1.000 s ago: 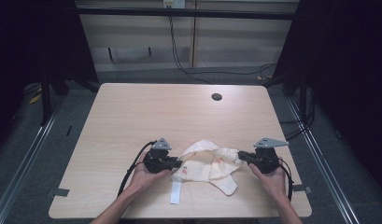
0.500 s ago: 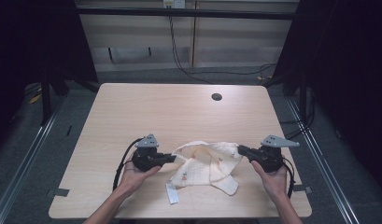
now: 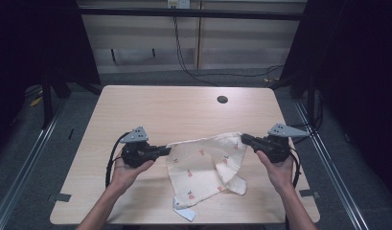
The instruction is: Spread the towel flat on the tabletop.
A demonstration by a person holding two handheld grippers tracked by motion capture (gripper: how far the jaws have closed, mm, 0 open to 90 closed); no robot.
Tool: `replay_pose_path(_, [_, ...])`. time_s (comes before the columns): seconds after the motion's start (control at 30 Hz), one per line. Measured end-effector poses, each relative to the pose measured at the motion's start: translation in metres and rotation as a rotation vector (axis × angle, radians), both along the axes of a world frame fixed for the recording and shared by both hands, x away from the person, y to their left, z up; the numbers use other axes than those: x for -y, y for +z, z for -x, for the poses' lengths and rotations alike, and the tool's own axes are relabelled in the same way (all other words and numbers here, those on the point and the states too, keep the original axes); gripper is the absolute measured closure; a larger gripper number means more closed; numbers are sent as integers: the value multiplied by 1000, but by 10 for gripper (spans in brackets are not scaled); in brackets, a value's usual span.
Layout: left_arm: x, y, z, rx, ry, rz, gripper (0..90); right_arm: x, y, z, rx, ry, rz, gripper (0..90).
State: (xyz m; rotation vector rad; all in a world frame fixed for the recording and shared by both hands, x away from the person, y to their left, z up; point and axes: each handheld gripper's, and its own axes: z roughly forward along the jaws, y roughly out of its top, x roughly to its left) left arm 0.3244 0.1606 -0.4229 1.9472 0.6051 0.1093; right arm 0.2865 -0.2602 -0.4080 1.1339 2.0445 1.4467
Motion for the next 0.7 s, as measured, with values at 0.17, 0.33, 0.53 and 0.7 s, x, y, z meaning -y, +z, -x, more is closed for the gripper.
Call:
replay_pose_path(0.17, [-8,8,2,11,6,14,877,1,11,-2,12,-2,-3,880])
replay_pose_path(0.33, [-9,20,8,29,-1,11,878,1,20,1,16,8,18,880])
replay_pose_path(0.53, [-10,37,7,48,-23,27,877,4,38,6,35,23,34,880])
replay_pose_path(0.7, [-12,50,9,66,-31,39,877,2,50,12,57,35,38,881])
